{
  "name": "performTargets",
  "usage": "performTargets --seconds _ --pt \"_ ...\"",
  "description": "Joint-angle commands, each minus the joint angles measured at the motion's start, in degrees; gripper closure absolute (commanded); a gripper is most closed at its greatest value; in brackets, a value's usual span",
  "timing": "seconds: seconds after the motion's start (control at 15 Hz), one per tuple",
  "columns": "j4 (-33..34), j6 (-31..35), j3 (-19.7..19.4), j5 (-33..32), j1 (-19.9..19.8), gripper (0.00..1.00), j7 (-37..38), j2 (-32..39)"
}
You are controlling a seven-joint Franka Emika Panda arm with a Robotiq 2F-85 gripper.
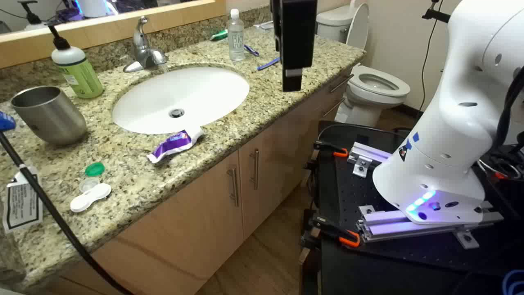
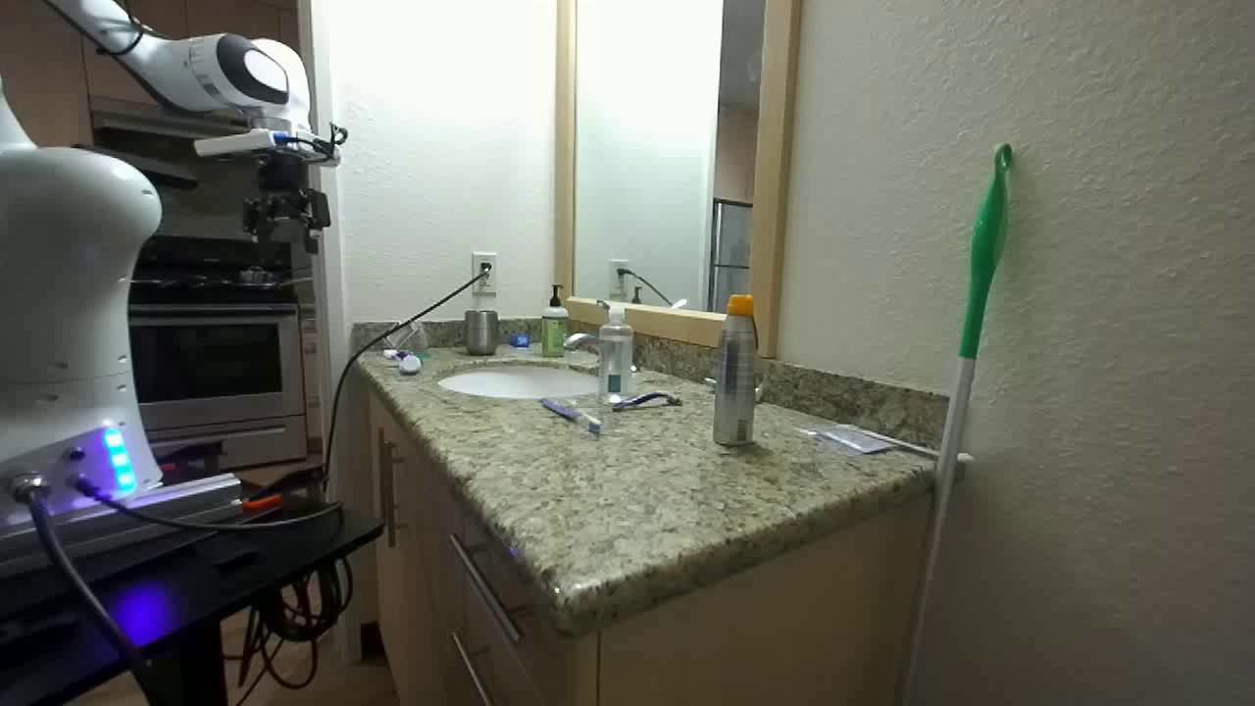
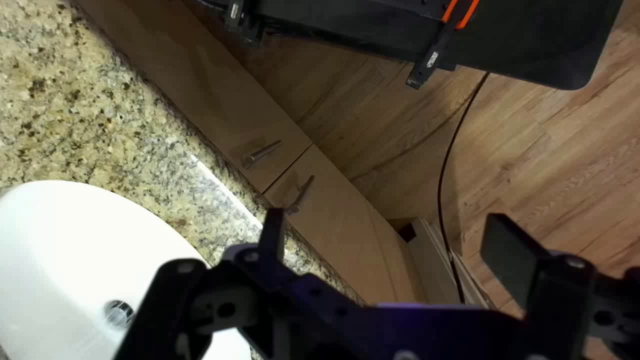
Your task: Pick up the toothbrush and put it in the toothbrush holder
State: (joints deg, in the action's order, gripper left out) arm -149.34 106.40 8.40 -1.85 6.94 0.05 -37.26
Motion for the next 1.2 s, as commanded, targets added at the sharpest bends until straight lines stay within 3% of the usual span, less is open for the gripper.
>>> performTargets --seconds 0.0,0.13,0.33,0.8,0.87,1.07,1.13 --pt "0.09 -0.11 -0.40 -0.24 0.47 0.00 0.25 0.07" --pt "0.94 1.55 -2.26 -0.33 -3.55 0.00 4.78 5.09" --pt "-0.84 5.02 -8.33 -3.66 -9.50 0.00 5.18 7.21" --pt "-0.02 7.89 -25.84 -6.72 -25.48 0.00 2.13 11.98" --pt "-0.37 7.33 -22.43 -6.37 -22.91 0.00 3.29 10.55" --pt "-0.33 7.32 -23.60 -6.33 -24.14 0.00 1.86 10.60" --pt "1.55 7.22 -21.88 -6.46 -24.46 0.00 7.02 13.75"
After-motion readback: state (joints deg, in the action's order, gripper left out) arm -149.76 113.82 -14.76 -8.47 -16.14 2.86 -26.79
